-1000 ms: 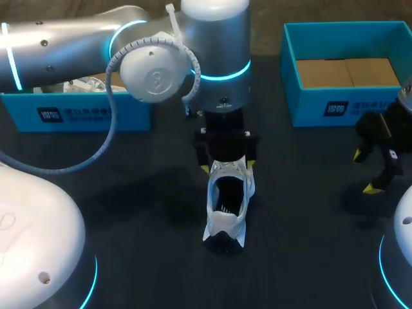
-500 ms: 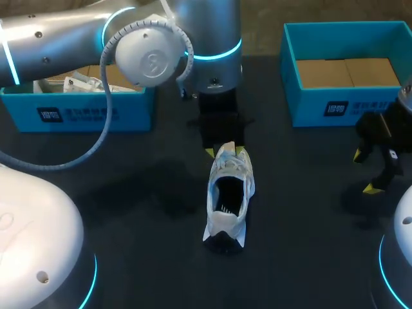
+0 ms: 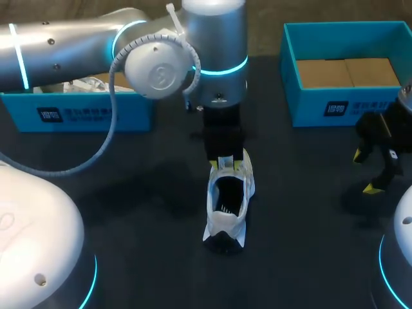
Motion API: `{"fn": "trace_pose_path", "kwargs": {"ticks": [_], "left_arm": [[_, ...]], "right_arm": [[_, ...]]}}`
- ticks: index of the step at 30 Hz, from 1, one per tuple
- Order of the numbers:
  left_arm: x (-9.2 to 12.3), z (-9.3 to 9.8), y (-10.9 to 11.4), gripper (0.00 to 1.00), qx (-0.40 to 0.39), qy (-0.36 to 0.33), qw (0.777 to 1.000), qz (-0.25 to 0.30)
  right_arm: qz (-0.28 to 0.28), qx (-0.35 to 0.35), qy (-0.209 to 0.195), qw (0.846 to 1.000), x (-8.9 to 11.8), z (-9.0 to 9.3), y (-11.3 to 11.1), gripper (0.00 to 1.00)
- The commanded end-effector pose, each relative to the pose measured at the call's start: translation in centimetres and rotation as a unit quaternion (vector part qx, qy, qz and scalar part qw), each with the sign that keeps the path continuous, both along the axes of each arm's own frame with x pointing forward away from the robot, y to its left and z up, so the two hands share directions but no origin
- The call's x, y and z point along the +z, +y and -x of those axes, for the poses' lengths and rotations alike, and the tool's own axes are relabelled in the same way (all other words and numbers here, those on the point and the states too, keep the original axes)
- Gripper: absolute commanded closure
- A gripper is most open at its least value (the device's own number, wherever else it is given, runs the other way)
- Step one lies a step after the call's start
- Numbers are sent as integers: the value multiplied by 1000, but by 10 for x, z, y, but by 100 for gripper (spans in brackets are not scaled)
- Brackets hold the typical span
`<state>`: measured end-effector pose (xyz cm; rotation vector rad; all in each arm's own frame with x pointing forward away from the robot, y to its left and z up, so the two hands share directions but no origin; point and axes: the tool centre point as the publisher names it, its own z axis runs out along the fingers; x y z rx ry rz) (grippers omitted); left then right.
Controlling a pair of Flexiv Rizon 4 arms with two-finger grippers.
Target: Take the shoe out of the shoebox, open the shoe tongue, remove and reinsert the insole, then place the shoe into the shoebox
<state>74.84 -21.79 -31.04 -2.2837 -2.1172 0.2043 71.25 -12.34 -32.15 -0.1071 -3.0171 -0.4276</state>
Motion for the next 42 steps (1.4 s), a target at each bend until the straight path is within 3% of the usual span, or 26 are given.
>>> {"fn": "trace_pose_path", "kwargs": {"ticks": [1,11,19,28,34,37,38,40,41,42], "left_arm": [[-8,3,-1,60,-3,2,1000,1],[-24,26,4,62,-27,16,999,-10],[-9,22,6,64,-17,-1,1000,14],[-34,22,2,64,-9,19,1000,1],[-2,33,12,58,-8,3,999,39],[17,42,17,52,6,-12,999,34],[22,45,18,41,10,-17,999,32],[31,51,19,35,33,-13,999,25],[34,53,20,23,51,-19,998,19],[37,55,20,0,70,-16,997,9]], "right_arm": [[2,-1,0,1000,0,1,1,0],[2,-1,0,1000,0,1,1,0],[2,-1,0,1000,0,1,1,0],[2,-1,0,1000,0,1,1,0],[2,-1,0,1000,0,1,1,0],[2,-1,0,1000,0,1,1,0],[2,-1,0,1000,0,1,1,0],[2,-1,0,1000,0,1,1,0],[2,-1,0,1000,0,1,1,0],[2,-1,0,1000,0,1,1,0]]}}
